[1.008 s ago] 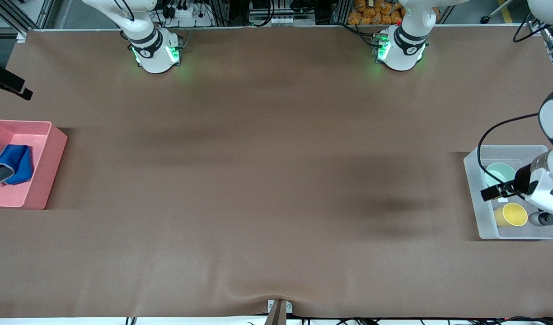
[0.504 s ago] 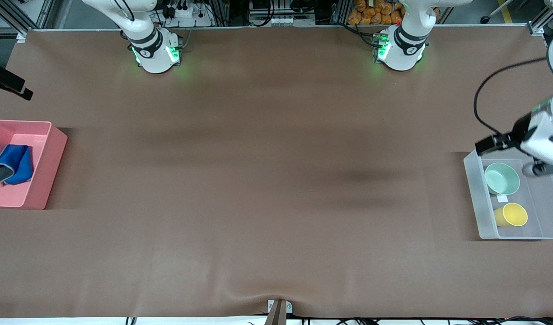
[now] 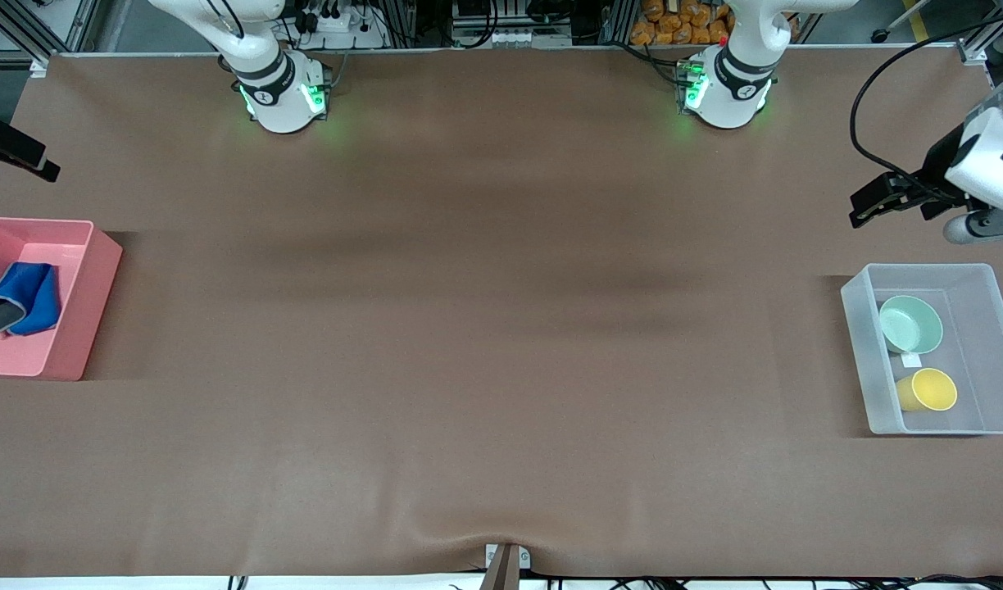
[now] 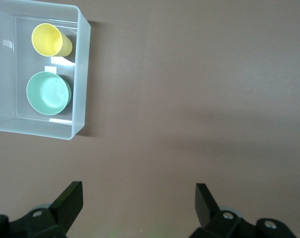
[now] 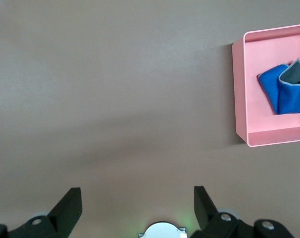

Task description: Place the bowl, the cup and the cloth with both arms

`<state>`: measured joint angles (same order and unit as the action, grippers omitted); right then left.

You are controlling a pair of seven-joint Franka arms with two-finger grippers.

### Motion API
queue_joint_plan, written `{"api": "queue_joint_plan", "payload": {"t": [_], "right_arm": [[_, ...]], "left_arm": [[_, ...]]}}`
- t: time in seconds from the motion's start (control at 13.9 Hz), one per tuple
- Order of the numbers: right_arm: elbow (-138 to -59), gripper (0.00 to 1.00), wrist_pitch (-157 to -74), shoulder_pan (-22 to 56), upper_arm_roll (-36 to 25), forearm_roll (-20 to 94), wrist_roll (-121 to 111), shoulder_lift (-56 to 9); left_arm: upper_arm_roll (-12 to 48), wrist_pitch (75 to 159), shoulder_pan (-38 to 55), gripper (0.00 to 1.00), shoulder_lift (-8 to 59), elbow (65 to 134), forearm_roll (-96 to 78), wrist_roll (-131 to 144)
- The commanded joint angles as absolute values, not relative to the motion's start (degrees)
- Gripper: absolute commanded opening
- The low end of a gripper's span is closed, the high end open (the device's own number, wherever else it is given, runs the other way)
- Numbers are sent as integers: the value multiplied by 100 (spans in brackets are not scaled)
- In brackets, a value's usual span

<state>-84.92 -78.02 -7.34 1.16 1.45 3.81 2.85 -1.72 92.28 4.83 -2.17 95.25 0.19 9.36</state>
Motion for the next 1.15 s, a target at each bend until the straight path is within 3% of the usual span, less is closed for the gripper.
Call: {"api": "queue_joint_plan", "payload": {"t": [0.0,1.08], "right_arm": [[-8429,100,-7743,-747,141,114,396,281],[-8429,100,-7734,-738,141,123,396,281]], "left_arm": [[-343,9281,536,100,-115,9265,-114,441],[-308,9237,545,100,0,9070,-79,26]]}}
